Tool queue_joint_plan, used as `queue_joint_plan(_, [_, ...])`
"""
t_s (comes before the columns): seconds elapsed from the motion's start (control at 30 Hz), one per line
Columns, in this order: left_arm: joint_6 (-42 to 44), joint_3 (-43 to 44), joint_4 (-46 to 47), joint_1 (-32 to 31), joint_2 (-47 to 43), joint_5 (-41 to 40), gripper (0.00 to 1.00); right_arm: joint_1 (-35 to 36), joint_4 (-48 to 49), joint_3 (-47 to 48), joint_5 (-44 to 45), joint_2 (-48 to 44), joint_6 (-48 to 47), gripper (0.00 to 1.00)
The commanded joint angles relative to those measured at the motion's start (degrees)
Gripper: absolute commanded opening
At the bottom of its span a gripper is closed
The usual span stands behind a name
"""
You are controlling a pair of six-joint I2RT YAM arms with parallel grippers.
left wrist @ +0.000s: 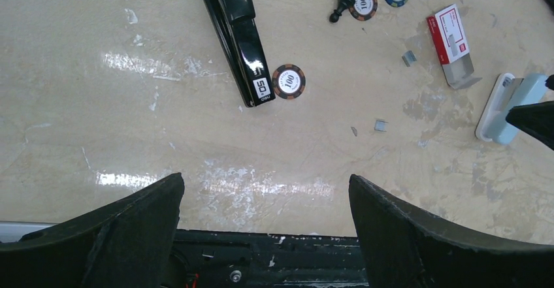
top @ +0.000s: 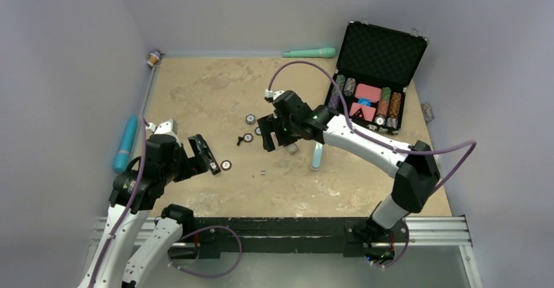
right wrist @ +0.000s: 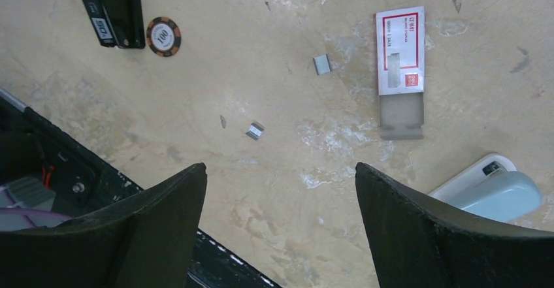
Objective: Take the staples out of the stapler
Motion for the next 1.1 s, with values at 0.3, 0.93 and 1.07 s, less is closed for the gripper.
queue_joint_plan(0.3, [-0.43, -0.59, 0.78, 2.8, -1.73, -2.53, 1.0, 7.45, -5.84, 10.25, 0.32, 12.42, 6.73, 0.82])
queue_joint_plan(0.93, [-0.78, -0.89, 0.75, 3.48, -2.25, -2.74, 1.0, 11.16, -6.77, 8.63, 7.01, 18.77, 16.24, 0.67])
queue_joint_plan(1.07, [-0.97, -0.91, 0.5, 3.64, -2.73, -3.34, 1.0, 11.02, -4.92, 7.4, 6.73, 20.53, 17.21, 0.62])
